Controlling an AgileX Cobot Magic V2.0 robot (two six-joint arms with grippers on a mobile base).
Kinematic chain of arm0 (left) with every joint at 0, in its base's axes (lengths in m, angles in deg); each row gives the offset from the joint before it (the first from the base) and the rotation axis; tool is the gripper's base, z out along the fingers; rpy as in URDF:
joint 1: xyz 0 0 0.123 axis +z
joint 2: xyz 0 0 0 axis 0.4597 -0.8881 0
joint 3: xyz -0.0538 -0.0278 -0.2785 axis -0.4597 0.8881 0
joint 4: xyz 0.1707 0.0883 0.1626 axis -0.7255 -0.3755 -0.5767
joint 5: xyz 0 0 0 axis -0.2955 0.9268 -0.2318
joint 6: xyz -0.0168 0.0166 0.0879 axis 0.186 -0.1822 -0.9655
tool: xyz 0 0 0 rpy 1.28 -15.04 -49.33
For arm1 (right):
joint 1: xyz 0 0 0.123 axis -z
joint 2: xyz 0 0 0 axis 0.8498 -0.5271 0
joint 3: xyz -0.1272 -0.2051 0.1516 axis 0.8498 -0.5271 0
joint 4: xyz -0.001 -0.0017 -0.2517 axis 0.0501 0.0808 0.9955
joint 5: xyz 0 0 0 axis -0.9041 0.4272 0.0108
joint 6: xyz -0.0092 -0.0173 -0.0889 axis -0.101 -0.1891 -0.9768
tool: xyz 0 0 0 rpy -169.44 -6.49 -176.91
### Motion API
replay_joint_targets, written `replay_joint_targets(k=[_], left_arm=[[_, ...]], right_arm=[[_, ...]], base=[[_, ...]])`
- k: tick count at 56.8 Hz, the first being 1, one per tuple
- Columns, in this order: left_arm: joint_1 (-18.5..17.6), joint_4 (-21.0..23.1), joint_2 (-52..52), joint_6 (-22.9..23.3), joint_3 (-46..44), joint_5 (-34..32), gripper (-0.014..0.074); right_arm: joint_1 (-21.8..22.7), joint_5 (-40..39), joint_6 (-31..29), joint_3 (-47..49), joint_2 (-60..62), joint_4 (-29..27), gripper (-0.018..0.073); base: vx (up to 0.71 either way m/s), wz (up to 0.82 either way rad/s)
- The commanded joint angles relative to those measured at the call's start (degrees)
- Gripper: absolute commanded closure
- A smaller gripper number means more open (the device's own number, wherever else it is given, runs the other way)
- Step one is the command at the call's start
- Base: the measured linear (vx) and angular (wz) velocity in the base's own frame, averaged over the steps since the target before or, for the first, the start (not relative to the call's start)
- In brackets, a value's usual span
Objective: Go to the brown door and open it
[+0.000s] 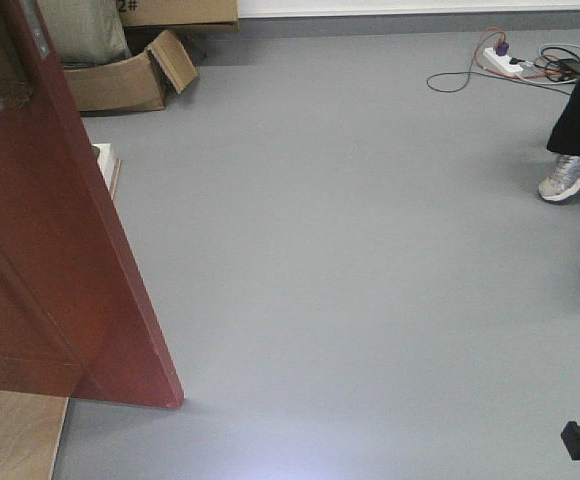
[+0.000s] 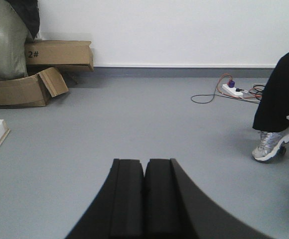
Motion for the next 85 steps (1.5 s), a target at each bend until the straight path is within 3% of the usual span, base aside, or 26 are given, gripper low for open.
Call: replay_joint_targets(k=[1,75,85], left_arm=[[-0.21,-0.18,1.84,0.17,-1.84,-4.41,0.0600],[-0.21,-0.69,0.76,0.12,-1.76,-5.17,0.0600],[-0.76,-1.11,6.20,0.12,3.90,-2.67,0.0600]], right_arm=[[0.10,-4.72,-0.32,-0.23,0.75,0.44,0.0559],[0.10,-4.72,-0.32,-0.23,0.75,0.44,0.0559],[0.10,-4.72,-0.32,-0.23,0.75,0.44,0.0559]], base=[[0.16,0.10],[0.05,0.03],[0.00,0.00]])
